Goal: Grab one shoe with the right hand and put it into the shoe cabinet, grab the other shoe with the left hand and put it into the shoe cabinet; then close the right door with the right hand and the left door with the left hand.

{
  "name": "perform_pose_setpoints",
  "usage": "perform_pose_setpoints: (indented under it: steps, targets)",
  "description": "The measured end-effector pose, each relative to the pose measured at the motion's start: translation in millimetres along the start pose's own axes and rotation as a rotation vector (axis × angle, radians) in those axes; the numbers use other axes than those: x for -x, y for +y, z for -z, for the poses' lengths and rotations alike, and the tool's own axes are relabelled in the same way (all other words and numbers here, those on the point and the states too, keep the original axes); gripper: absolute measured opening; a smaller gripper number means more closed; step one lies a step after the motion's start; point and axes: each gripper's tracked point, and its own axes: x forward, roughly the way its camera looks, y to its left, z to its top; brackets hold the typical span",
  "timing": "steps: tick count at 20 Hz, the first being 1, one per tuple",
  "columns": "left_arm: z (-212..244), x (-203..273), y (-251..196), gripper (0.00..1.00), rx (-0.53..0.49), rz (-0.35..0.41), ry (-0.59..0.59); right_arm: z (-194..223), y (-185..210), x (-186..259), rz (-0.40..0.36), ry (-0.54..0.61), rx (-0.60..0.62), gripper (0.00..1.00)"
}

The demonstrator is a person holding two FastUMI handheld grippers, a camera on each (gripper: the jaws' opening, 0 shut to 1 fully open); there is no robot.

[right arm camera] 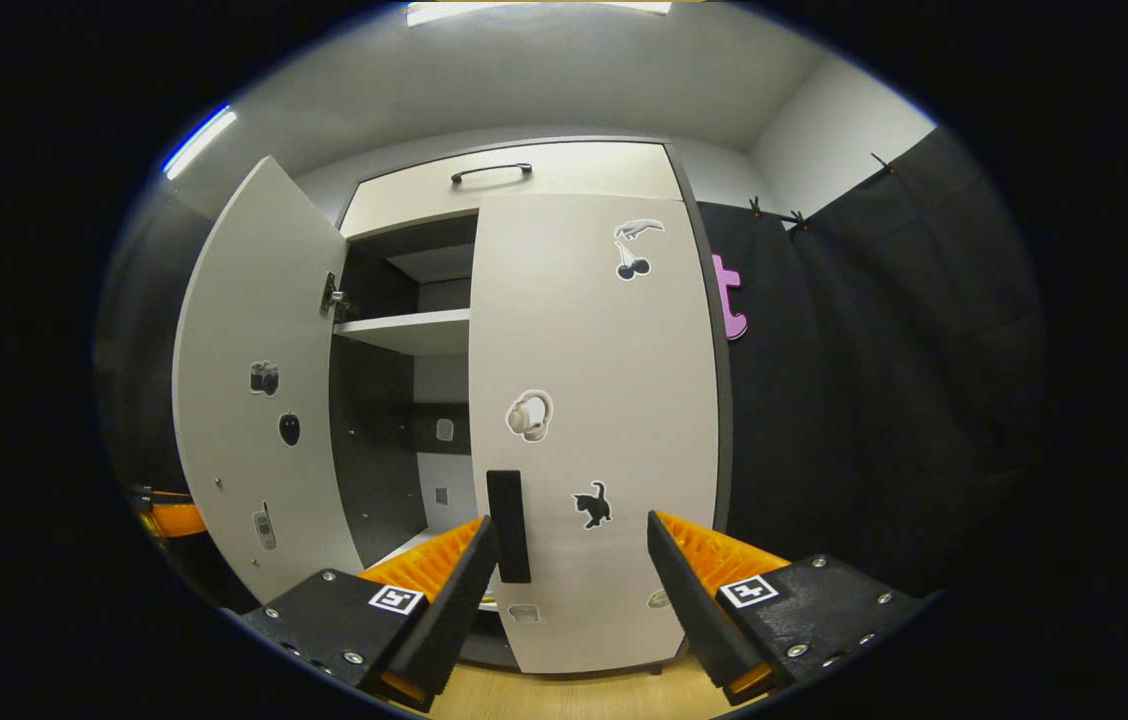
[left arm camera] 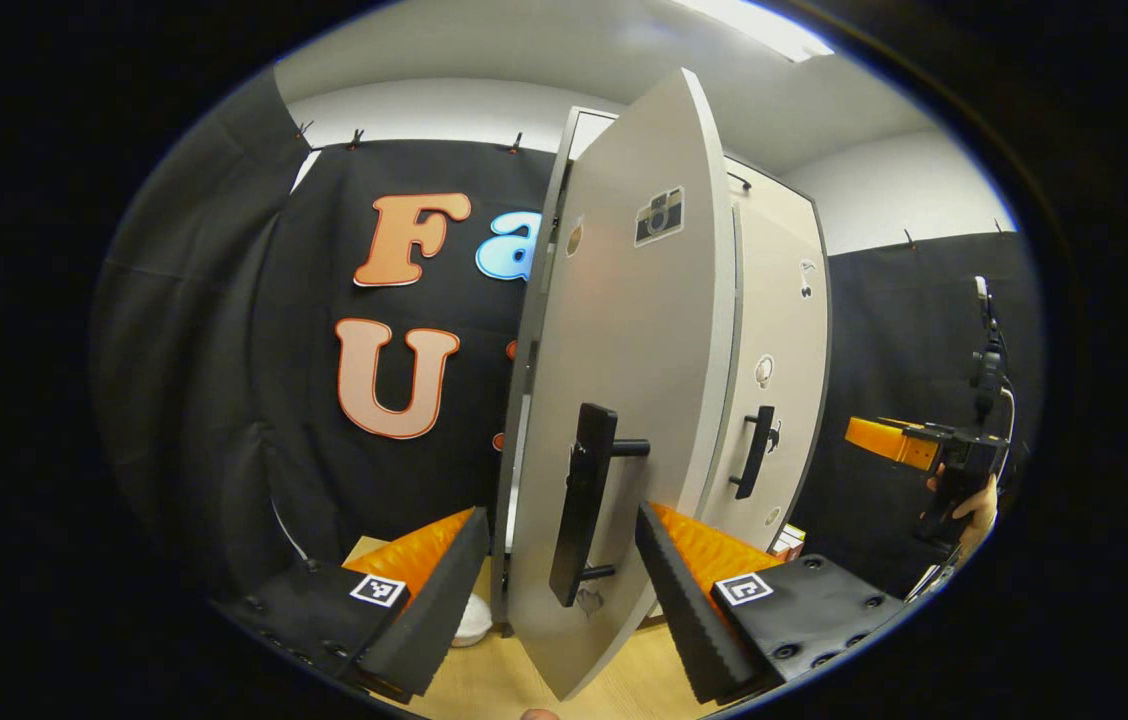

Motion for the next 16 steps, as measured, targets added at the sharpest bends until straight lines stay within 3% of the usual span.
perform_pose_setpoints:
  steps: [2, 6, 12, 16]
  targets:
    - [4.9, -9.3, -13.6, 0.94, -0.008, 0.022, 0.017, -1.5, -4.6, 5.4, -0.006, -0.007, 0.003, 0.92]
    - [15.4, -37.8, -26.6, 0.97, -0.012, 0.007, 0.027, -2.3, -21.1, 8.8, 0.015, -0.013, -0.002, 0.92]
    - [26.0, -78.9, -86.3, 0.97, 0.062, 0.112, 0.038, -2.6, -60.3, 13.2, 0.088, -0.019, -0.015, 0.92]
    - [30.7, -121.3, -109.8, 0.99, 0.051, 0.078, 0.041, 2.6, -90.3, 13.6, 0.144, -0.006, -0.038, 0.92]
